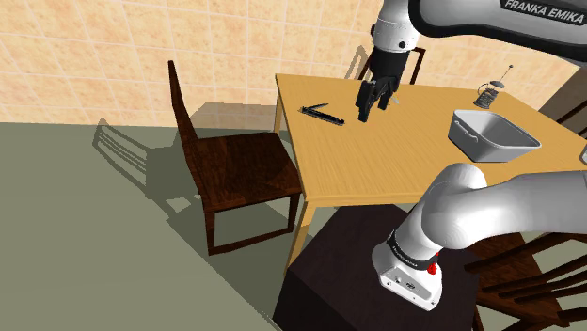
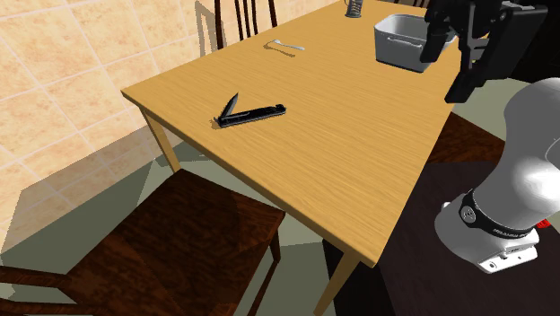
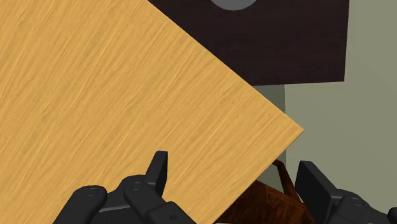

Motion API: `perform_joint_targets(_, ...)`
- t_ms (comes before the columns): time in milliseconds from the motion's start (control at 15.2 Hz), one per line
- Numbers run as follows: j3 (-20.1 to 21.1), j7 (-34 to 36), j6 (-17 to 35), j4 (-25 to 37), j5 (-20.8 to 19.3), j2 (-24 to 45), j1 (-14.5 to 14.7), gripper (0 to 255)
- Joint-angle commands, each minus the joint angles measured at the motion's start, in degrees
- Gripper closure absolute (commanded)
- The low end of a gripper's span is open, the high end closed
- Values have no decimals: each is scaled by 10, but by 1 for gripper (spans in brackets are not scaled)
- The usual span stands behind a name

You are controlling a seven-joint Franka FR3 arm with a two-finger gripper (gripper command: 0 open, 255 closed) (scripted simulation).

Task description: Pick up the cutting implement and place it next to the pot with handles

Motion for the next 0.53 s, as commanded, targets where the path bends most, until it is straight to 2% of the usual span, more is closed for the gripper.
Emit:
perform_joint_targets(0,0,0,0,0,0,0,0,0)
perform_joint_targets(462,-90,-104,110,-15,-48,72,-8,0)
